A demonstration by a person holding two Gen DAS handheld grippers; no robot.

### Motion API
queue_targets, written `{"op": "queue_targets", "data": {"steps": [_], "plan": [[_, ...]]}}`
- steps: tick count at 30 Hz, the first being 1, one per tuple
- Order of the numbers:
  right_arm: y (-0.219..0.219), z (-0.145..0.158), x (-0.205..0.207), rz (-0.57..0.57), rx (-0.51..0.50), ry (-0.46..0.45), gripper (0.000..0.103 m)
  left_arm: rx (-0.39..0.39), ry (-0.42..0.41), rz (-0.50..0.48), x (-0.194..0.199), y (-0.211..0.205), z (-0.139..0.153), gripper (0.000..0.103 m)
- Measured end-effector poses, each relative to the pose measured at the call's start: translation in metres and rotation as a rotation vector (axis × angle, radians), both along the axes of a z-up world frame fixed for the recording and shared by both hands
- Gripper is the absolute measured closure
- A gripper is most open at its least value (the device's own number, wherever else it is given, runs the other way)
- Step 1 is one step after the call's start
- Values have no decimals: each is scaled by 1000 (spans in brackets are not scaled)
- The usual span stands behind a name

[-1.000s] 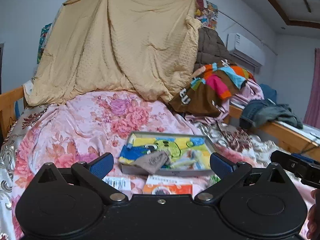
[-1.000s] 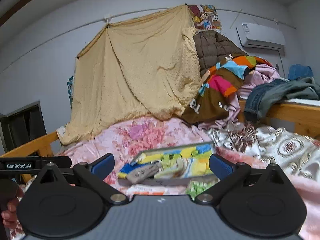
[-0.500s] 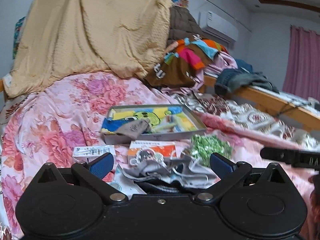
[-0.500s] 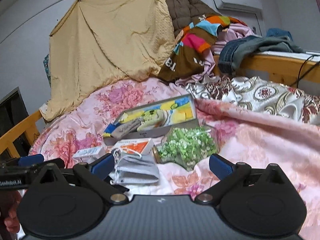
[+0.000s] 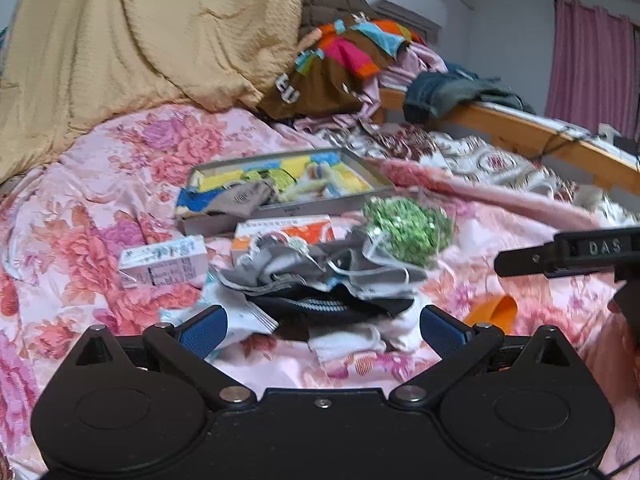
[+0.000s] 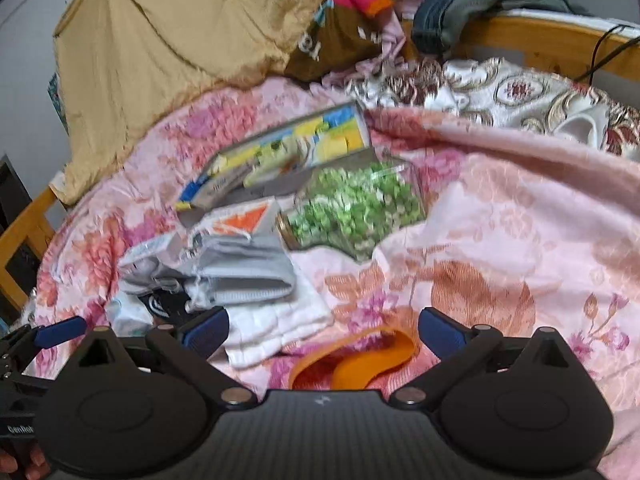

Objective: Organize soft objects
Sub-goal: 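Grasp the white towel with the left tool while the right tool grasps the orange strap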

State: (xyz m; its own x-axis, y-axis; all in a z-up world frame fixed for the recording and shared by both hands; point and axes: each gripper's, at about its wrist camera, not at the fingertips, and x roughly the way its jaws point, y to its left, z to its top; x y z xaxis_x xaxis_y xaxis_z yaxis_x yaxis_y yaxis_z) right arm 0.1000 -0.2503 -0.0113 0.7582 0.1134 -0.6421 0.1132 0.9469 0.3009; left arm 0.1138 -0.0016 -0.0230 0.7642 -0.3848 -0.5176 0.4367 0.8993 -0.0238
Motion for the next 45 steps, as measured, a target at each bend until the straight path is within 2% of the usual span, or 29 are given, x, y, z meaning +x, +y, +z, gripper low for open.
{"op": "queue_targets", "data": {"steps": [9,17,22,26,35,41,45], "plan": [[2,-18,19,22,19,129,0,39,69,-66,19,-15,-25,1],[-4,-33,35,-17,51,206,0,-10,126,-80,44,-14,-37,1],[-1,-44,47,-37,50,237,0,-13,170,-107,58,-16,-43,3],[-2,-50,53,-57,70,249,1,-65,212,-115,67,-14,-49,3],[-7,-56,53,-91,113,260,9,-130,297,-127,83,-9,-64,21],[-10,-53,45,-106,144,242,14,-193,337,-113,90,-1,-65,42],[-9,-55,47,-112,139,254,18,-180,336,-106,88,-3,-66,58]]}}
